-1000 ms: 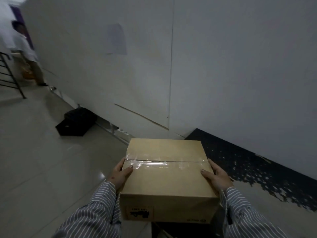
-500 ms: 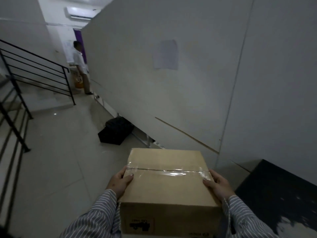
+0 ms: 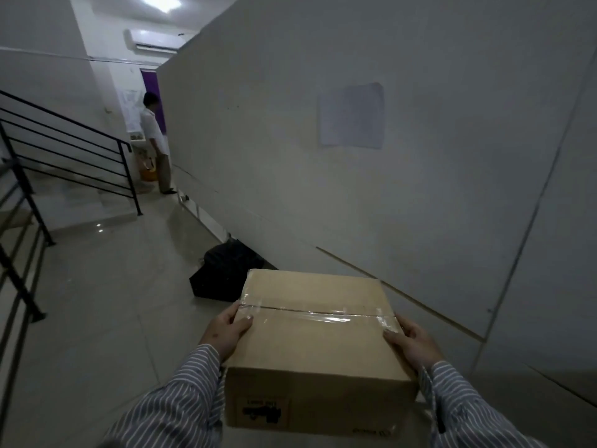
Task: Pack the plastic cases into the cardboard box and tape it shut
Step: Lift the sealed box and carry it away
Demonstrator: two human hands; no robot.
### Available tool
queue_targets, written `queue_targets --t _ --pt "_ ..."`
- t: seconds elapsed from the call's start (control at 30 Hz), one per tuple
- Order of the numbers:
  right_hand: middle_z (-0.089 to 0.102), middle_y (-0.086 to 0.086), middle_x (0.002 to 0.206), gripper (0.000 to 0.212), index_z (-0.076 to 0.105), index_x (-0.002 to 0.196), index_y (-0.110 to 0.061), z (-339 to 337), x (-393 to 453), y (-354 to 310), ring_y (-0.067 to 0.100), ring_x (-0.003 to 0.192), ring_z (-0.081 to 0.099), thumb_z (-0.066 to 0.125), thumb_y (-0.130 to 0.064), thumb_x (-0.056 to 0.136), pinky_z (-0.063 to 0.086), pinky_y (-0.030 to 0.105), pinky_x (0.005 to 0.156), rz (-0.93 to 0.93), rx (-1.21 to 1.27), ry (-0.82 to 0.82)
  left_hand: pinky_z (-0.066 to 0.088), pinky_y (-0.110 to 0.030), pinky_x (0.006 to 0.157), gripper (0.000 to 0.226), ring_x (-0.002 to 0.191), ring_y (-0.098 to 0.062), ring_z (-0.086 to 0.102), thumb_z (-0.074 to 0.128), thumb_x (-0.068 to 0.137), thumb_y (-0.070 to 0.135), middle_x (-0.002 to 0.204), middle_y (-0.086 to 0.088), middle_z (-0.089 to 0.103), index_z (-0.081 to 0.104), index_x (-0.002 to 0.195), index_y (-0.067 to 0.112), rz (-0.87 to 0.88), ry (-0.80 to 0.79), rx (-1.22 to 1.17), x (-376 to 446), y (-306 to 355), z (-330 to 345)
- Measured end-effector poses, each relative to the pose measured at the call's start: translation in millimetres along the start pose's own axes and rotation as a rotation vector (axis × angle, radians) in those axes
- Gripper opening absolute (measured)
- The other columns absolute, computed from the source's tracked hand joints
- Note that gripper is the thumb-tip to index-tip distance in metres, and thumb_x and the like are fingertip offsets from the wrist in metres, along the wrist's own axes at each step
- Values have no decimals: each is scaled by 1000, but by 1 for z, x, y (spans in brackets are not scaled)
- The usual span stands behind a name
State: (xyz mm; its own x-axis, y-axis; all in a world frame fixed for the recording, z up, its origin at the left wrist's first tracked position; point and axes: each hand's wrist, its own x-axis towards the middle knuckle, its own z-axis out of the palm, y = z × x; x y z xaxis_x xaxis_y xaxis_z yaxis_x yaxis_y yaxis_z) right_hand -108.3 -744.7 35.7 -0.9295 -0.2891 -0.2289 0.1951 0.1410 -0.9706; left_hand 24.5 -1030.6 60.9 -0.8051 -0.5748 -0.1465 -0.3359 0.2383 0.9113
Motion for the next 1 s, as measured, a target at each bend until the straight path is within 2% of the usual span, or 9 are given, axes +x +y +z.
queue_targets --t 0.17,0.23,0.3,0.43,0.57,0.67,0.77,0.87,1.0 --pt "59 15 117 56 43 138 -17 40 84 -35 29 96 59 60 -7 85 49 41 87 -29 -14 41 37 -35 97 51 114 -28 49 49 95 18 139 -14 47 32 143 17 11 -36 -17 109 13 -18" --pt "59 14 117 55 44 138 -17 54 114 -49 26 89 59 59 -6 86 49 36 76 -38 -24 60 36 -35 98 51 119 -31 47 49 94 17 139 -14 46 33 143 16 17 -45 -15 148 22 -25" --pt "57 10 110 54 44 137 -13 69 145 -63 20 82 57 58 -3 86 45 25 64 -51 -23 88 35 -34 97 50 119 -29 47 50 94 17 138 -13 47 35 142 16 31 -63 -12 190 30 -32" --pt "54 8 108 52 45 136 -10 87 184 -87 15 77 54 57 0 86 41 18 62 -77 -34 128 36 -36 99 49 106 -23 50 51 94 17 133 -12 51 37 141 18 30 -111 -36 246 41 -42" --pt "54 15 131 57 40 139 -13 108 227 -102 23 90 55 59 -4 86 43 31 84 -83 -26 189 40 -30 89 45 96 -19 55 54 92 16 120 -7 58 45 136 16 87 -175 -69 316 45 -51" --pt "49 15 136 58 38 140 -12 127 253 -106 19 86 54 58 -5 87 42 30 81 -76 8 241 44 -33 89 42 93 -20 58 55 92 18 118 -8 61 49 133 18 110 -230 -57 372 50 -55" --pt "46 13 140 59 37 141 -11 145 279 -107 21 99 50 59 -6 86 38 32 90 -78 32 336 44 -33 87 39 93 -23 58 54 93 21 110 -7 61 51 131 17 153 -303 -5 425 61 -54" --pt "47 13 141 59 39 140 -11 166 301 -111 23 101 49 60 -5 86 37 31 90 -73 88 452 39 -29 83 37 94 -23 55 51 94 17 108 -6 58 51 131 14 208 -393 38 475 72 -54" --pt "47 13 140 55 41 139 -8 189 322 -117 24 102 50 58 -2 86 36 29 88 -47 131 584 46 -37 92 33 92 -25 58 56 91 17 113 -9 63 56 124 14 244 -462 55 533 82 -49"
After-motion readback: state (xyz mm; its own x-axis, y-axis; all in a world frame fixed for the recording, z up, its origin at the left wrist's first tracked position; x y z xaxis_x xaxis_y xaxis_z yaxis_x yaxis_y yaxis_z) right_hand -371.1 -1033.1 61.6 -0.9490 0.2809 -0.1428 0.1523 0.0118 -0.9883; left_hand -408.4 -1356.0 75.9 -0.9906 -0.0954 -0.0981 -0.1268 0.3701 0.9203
